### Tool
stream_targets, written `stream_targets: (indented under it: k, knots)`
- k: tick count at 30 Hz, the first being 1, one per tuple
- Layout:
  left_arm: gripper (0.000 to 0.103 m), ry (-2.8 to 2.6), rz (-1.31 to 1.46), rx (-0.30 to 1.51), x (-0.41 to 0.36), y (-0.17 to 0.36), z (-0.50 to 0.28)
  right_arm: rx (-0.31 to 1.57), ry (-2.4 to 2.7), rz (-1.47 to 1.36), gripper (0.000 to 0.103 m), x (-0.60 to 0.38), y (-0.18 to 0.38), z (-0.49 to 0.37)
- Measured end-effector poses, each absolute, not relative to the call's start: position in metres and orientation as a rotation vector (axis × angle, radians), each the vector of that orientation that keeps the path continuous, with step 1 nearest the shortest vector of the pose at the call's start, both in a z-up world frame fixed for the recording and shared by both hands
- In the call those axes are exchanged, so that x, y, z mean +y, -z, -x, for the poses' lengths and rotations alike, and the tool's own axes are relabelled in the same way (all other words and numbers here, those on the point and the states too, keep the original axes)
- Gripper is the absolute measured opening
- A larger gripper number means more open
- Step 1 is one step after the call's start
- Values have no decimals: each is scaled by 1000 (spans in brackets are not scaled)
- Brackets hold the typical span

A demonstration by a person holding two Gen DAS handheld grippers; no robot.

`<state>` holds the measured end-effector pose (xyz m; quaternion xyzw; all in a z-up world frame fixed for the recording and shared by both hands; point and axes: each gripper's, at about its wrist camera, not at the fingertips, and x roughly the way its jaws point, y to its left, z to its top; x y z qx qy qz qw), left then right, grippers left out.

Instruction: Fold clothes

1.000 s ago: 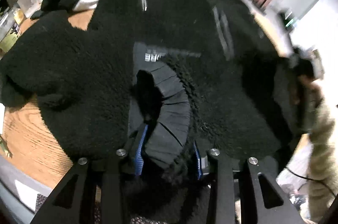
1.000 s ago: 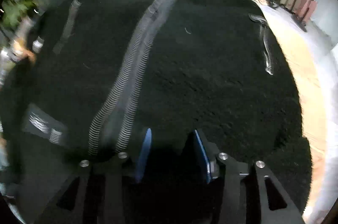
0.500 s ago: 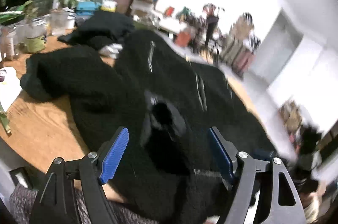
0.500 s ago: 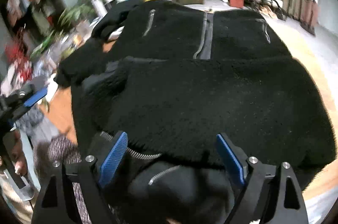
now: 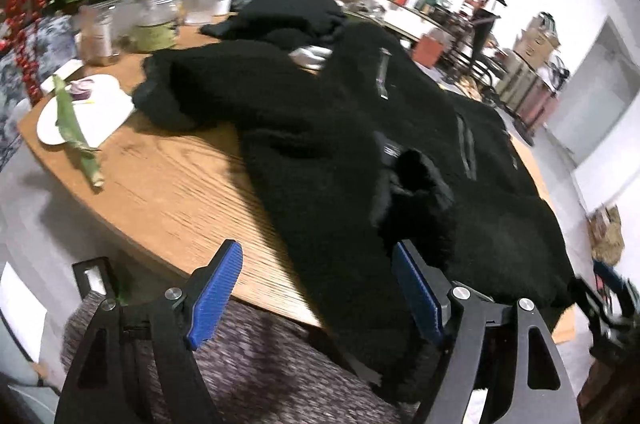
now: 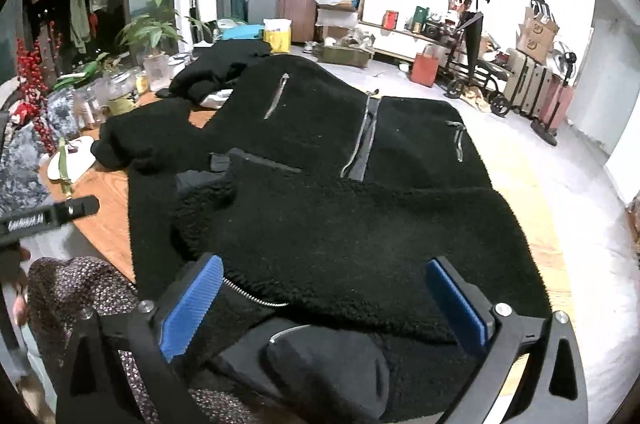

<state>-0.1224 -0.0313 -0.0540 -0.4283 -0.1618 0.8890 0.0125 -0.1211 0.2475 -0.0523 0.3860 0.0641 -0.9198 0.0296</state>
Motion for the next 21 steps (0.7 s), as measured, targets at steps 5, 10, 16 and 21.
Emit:
stream_targets:
  k: [5,10,16,21]
  knots:
    - [78,-2778,1421,-649,-70,66,172,177,2830,-1198,103,259,59,127]
    - [78,-2782,1548,-785,-100,87,218,52,2790,-1235,103,276,77,146]
    - [78,-2781,1414,-1122,-129,103,238,-152,2678,-1343,103,296,108,176]
    - [78,-2664,1483,-1235,-124,122,264,-232,2653,-1374,103,306,119,193]
